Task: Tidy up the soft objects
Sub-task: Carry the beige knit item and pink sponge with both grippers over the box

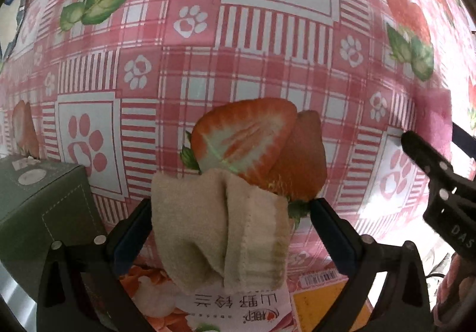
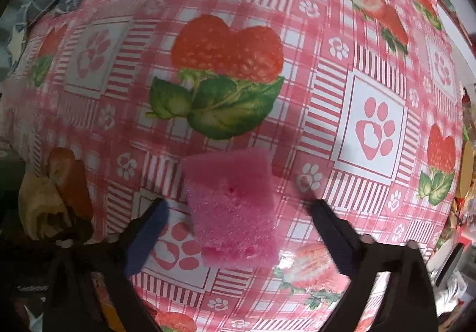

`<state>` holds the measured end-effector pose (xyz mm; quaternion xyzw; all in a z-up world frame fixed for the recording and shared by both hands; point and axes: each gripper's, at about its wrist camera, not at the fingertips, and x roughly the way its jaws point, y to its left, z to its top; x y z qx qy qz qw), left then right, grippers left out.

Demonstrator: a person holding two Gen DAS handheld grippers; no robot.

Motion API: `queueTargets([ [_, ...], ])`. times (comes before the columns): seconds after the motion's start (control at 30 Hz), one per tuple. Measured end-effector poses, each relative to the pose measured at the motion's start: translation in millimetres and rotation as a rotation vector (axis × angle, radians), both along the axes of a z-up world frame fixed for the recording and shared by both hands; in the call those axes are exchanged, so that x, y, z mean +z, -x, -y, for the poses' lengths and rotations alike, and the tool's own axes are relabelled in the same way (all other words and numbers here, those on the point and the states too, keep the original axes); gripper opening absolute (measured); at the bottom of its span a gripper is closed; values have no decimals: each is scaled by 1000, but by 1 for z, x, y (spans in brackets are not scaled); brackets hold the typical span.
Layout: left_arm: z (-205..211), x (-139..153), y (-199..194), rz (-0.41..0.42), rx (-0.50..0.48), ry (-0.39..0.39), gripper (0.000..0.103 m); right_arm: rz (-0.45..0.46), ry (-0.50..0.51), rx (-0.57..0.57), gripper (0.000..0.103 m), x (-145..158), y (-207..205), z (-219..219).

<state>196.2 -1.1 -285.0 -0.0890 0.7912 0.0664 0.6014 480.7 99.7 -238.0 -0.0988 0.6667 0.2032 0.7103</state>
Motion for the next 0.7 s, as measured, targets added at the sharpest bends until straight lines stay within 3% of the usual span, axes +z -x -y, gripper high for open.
queueTargets([
  [0.07, 3, 5, 1, 18, -11, -4, 87, 16, -6, 13, 47, 9, 3, -2],
  [0.1, 7, 9, 2, 26, -19, -6, 81, 10, -3, 13, 47, 11, 4, -2],
  [0.17, 11, 17, 3, 48, -44, -8, 48, -12, -16, -5, 47, 11, 4, 1],
  [0.23, 13, 24, 1, 61, -47, 13, 35, -17, -36, -31, 47, 15, 7, 6],
  [0.7, 13, 114, 22, 298, -78, -56, 34, 29, -158, -99, 47, 97, 43, 32],
])
